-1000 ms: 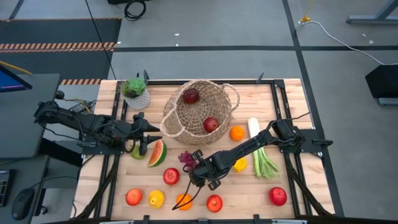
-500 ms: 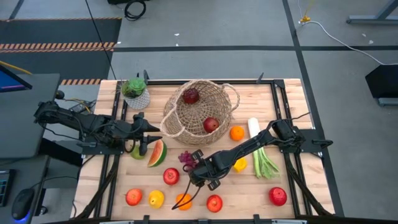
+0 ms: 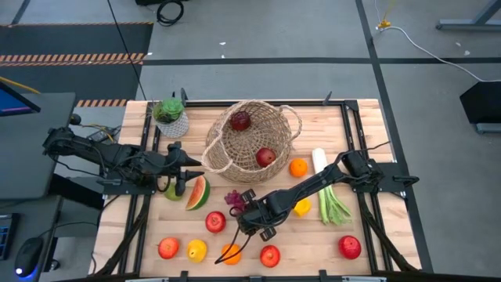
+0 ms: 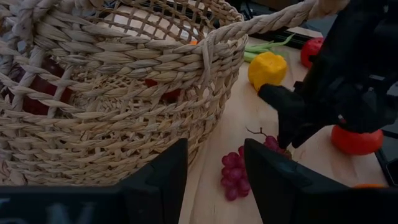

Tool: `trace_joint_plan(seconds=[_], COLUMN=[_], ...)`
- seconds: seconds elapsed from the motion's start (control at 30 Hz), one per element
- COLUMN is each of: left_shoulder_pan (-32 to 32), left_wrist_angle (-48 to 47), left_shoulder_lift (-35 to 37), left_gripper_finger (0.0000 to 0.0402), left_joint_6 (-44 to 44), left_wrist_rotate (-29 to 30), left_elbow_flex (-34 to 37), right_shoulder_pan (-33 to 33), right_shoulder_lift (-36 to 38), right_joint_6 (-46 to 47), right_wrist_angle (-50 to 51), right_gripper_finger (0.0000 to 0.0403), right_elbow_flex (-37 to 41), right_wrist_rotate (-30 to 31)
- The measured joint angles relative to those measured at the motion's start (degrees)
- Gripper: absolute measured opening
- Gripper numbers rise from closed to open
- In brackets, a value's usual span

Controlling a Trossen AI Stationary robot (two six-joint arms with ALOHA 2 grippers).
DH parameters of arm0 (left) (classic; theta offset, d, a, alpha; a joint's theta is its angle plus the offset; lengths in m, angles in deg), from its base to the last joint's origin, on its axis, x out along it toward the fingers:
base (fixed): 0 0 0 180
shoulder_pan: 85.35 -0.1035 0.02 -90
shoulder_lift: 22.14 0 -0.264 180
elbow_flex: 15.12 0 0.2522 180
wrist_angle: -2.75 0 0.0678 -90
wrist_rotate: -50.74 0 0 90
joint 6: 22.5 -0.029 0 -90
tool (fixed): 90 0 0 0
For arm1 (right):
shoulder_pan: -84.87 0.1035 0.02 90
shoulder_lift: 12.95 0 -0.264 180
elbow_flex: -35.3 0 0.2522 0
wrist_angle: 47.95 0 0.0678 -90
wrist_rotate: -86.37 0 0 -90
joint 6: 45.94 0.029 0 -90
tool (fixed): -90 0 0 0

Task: Build produce basket
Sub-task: Put the grapes into the basket

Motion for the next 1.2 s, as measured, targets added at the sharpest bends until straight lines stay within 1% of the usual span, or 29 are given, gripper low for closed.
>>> trace_joint_plan(seconds=[0.13, 0.23, 0.33, 0.47, 0.53, 0.67, 0.73, 0.83, 1.03, 1.2], left_shoulder_pan=[0.0, 0.0, 0.0, 0.0, 0.0, 0.0, 0.0, 0.0, 0.0, 0.0], left_wrist_angle=[-0.3, -0.4, -0.3, -0.3, -0.3, -0.3, -0.3, -0.4, -0.8, -0.7], left_shoulder_lift=[0.0, 0.0, 0.0, 0.0, 0.0, 0.0, 0.0, 0.0, 0.0, 0.0], left_gripper_finger=[0.0165, 0.0164, 0.0164, 0.0165, 0.0164, 0.0164, 0.0164, 0.0164, 0.0164, 0.0164], left_joint_6=[0.0, 0.0, -0.1, -0.2, -0.2, -0.2, -0.4, -0.4, -0.4, -0.4], left_wrist_rotate=[-0.9, -1.1, -1.1, -1.1, -1.1, -1.0, -1.0, -1.1, -1.0, -1.0], left_elbow_flex=[0.0, 0.0, 0.0, 0.0, 0.0, 0.0, 0.0, 0.0, 0.0, 0.0], right_shoulder_pan=[0.0, 0.0, 0.0, 0.0, 0.0, 0.0, 0.1, 0.7, 2.1, 3.5], right_shoulder_lift=[-1.1, -1.1, -1.0, -1.0, -1.0, -1.0, -1.0, -1.0, -1.0, -1.0], right_joint_6=[0.0, 0.0, 0.0, 0.0, 0.0, -0.2, -0.3, -0.4, 0.0, 2.7], right_wrist_angle=[0.7, 0.7, 1.5, 2.3, 2.6, 2.7, 2.8, 4.6, 13.1, 24.4], right_gripper_finger=[0.0127, 0.0105, 0.0074, 0.0023, 0.0009, 0.0012, 0.0008, 0.0005, 0.0003, 0.0002], right_elbow_flex=[0.1, 0.1, 0.1, 0.1, 0.1, 0.1, 0.0, -1.5, -9.6, -18.0], right_wrist_rotate=[-0.5, -0.3, 0.4, 0.5, 0.6, 2.7, 3.4, 4.5, 6.6, 8.5])
